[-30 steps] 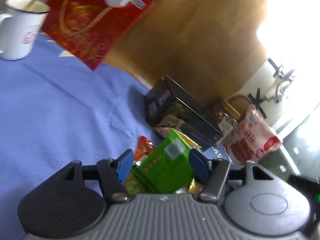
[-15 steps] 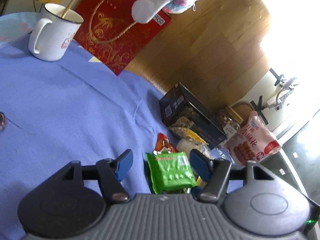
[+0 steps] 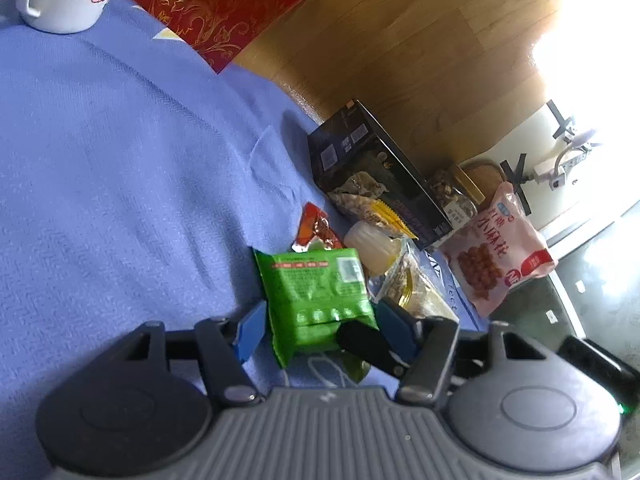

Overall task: Organize snacks
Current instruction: 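Close the left gripper on the green packet and lift it, then lower the green packet into the black tin and release it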

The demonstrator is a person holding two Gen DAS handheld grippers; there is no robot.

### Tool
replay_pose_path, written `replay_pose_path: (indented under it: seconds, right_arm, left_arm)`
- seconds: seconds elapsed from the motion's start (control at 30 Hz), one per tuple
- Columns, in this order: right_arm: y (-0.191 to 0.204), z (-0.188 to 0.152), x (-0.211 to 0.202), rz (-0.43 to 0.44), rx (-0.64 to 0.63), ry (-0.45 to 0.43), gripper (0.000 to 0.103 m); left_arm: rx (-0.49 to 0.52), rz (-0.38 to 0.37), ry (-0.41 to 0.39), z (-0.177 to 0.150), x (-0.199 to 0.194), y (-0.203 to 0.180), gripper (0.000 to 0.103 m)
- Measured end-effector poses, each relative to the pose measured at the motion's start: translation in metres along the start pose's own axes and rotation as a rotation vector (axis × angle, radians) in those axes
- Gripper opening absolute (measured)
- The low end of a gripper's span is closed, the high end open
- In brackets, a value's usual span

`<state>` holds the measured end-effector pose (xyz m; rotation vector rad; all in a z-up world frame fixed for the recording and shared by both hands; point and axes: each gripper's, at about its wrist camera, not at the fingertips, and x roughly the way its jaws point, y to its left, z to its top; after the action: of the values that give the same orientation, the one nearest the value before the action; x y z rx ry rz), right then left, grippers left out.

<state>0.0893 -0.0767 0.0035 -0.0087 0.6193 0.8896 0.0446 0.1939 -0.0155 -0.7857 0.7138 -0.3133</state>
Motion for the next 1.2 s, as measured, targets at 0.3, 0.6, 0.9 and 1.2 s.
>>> replay_pose_path:
  seconds: [0.3, 0.6, 0.9, 1.2]
  right_arm:
    - [0.000, 0.020, -0.019, -0.016, 0.002, -0.144, 0.027]
    - [-0.084, 0.092, -0.030, -0.146, 0.092, -0.312, 0.027]
    - [-0.159, 0.106, 0.007, -0.264, 0.185, -0.243, 0.035]
    - [-0.162, 0.074, -0.033, -0.223, 0.261, -0.309, 0.045]
  left_arm:
    - [0.124, -0.028, -0.039, 0.042, 0.008, -0.061, 0.058]
    - [0.287, -0.049, -0.020, 0.119, 0.109, -0.140, 0.057]
    - [0.295, 0.051, 0.079, 0.132, 0.201, -0.143, 0.064]
    - [0.335, -0.012, 0.030, 0.115, 0.146, -0.144, 0.066]
